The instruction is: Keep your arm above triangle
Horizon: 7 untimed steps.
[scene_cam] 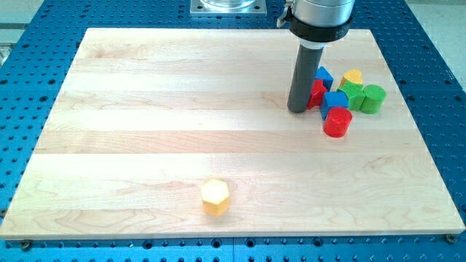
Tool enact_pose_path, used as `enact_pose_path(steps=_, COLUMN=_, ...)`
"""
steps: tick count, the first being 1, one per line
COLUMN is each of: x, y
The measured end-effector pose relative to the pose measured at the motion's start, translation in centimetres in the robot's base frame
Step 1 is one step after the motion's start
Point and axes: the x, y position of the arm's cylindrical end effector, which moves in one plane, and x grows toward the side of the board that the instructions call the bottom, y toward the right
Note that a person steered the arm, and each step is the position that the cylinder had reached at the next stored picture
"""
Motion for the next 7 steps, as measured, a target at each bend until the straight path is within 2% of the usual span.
enact_pose_path(steps=7, x=-0.35, y=-0.94)
